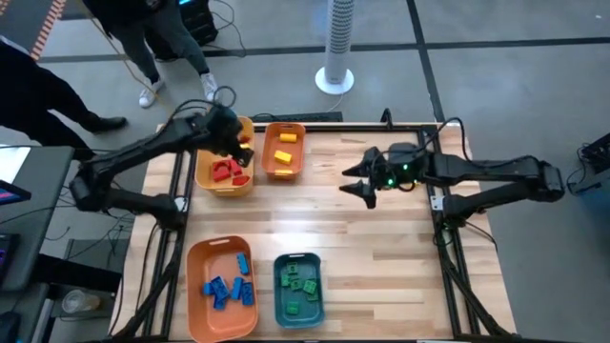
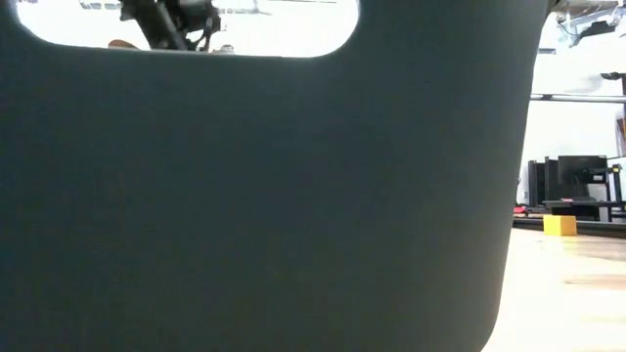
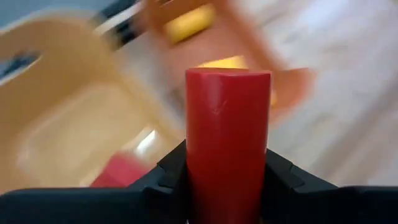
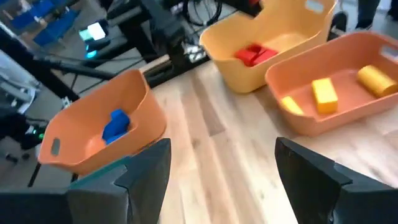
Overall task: Sort blocks
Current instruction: Put the red wooden block into the yellow bin
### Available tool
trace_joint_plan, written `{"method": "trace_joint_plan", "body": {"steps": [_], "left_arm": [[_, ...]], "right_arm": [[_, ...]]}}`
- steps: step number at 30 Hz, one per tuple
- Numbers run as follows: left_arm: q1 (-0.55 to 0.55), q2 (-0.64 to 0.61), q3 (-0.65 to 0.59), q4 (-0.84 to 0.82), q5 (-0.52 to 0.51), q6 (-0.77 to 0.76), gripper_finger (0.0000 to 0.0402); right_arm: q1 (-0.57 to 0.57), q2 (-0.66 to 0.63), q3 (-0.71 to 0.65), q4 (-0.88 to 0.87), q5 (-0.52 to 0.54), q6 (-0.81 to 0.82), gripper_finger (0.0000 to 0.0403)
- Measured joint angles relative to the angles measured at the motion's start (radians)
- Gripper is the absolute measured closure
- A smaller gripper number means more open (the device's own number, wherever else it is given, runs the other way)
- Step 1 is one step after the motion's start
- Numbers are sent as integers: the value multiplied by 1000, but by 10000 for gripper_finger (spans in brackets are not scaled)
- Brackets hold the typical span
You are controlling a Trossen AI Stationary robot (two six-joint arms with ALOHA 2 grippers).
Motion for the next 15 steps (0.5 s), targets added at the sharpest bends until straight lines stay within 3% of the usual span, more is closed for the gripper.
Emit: {"method": "trace_joint_plan", "body": {"steps": [6,15], "left_arm": [[164,93,-32,-59,18,-4,288],[229,303,-33,-65,-62,-16,288]], "right_arm": [[81,7,0,-46,129,63,112],[147,-8,0,-100,137,156,112]]}}
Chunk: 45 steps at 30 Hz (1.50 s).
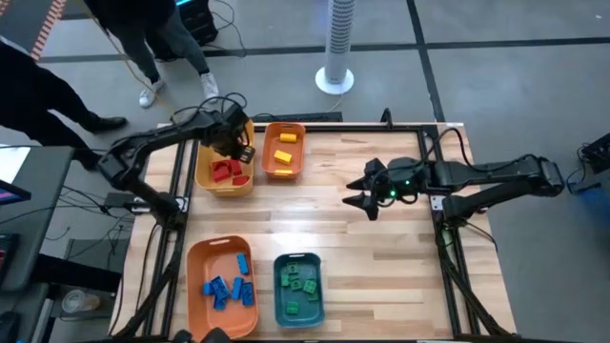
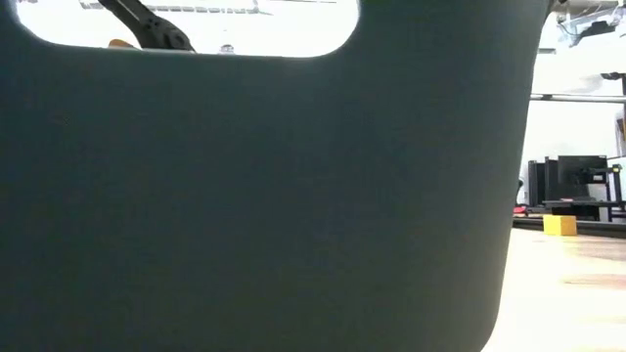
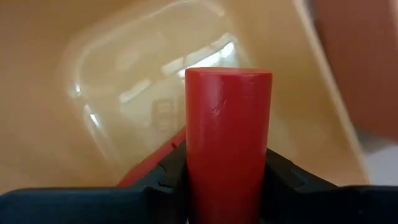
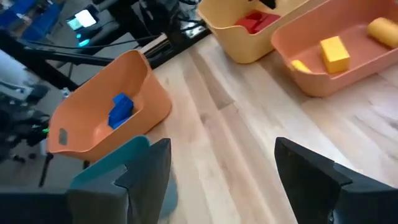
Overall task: Sort blocks
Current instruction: Put the red wooden block into the yellow bin, then put the yellow wooden block into the small orange bin
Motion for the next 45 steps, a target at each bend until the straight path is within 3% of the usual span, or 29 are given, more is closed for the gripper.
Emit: {"method": "trace_joint_plan", "body": {"steps": [12,17,21,25,30,35,38,45], "left_arm": [[-26,76,6,9,-69,-37,281],[-35,77,6,6,-57,-38,168],[-43,49,8,3,-48,-33,122],[-79,-46,32,11,-119,12,125],[-141,-201,39,50,-181,11,142],[-196,-304,40,47,-127,-68,146],[-231,-337,40,46,-97,-104,146],[-308,-347,40,41,-58,-134,146]], "right_arm": [[34,-2,0,-16,56,53,112],[13,-2,0,-44,56,56,112],[-12,-2,13,-103,58,64,112],[-109,-2,76,-311,130,145,112],[-308,58,136,-628,135,184,112],[-475,218,184,-880,15,-18,112],[-550,337,194,-1012,4,-138,112],[-692,517,196,-1078,1,-278,112]]}}
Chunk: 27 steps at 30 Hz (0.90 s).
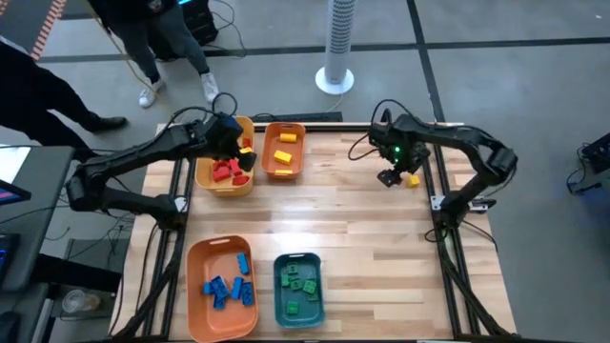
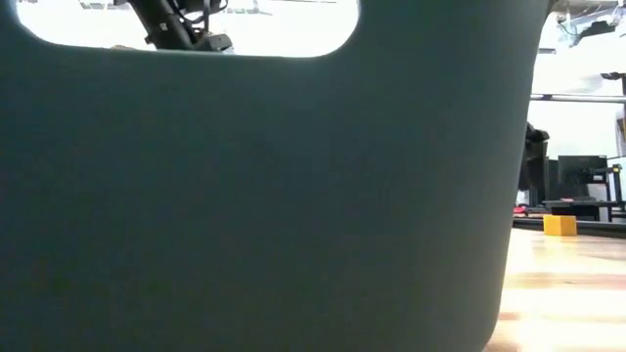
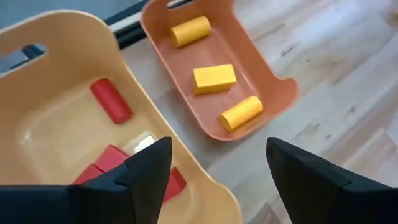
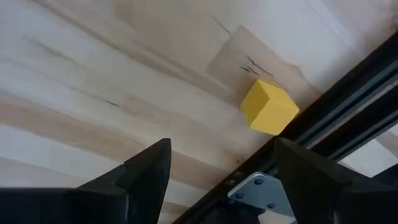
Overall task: Sort blocks
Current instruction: Put the yellow wooden block into the small orange bin
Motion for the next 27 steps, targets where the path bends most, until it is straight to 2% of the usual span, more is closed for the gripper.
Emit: {"method": "trace_joint_plan", "body": {"steps": [9,15,27], "left_arm": [[-64,0,0,-3,0,-21,146],[-81,0,0,-3,-1,-21,146],[-93,0,-1,-47,-3,-10,146]], "right_arm": [[-102,106,0,-2,21,-69,112],[-103,192,0,-7,99,-120,112],[-131,355,-2,2,105,-150,112]]}}
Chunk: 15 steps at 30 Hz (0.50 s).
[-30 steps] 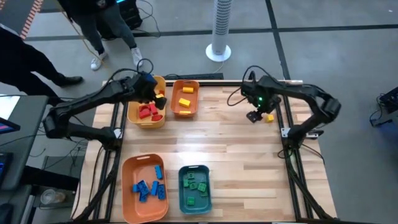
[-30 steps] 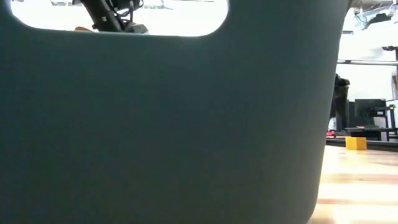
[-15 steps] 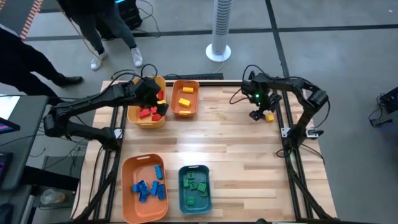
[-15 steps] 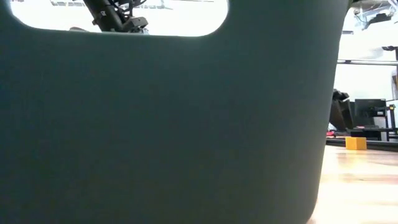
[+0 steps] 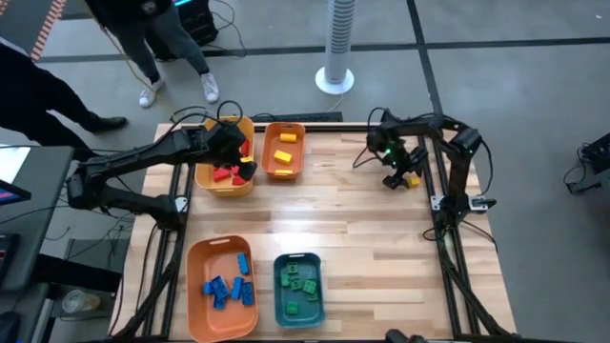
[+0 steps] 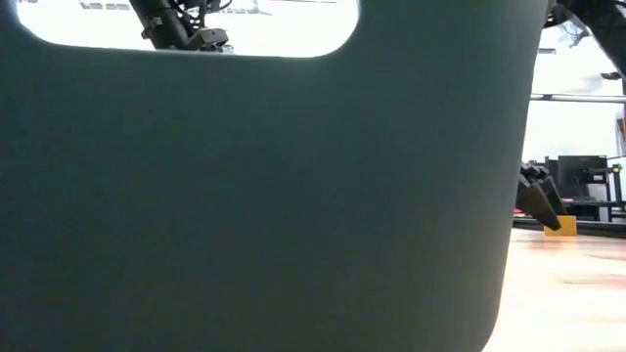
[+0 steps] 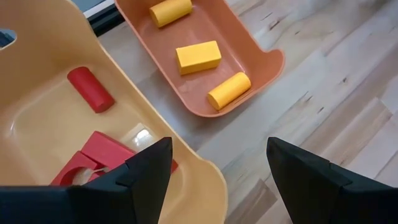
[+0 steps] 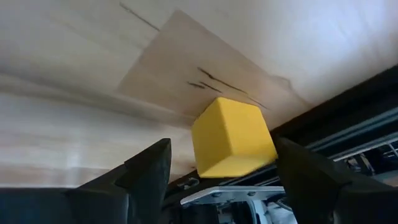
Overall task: Sort blocks
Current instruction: Put the yellow wooden block into the small orange bin
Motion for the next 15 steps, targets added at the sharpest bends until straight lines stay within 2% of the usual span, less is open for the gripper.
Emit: {"method": "trace_joint_plan", "body": {"steps": [9,12,15], "left_arm": [[0,-5,0,-29,2,-1,146],[0,-5,0,-34,2,-1,146],[-1,-5,0,-35,6,-2,146]], "right_arm": [[12,41,-3,9,5,-14,121],[15,41,-4,0,8,-15,144],[25,41,-13,-5,9,-18,183]]}}
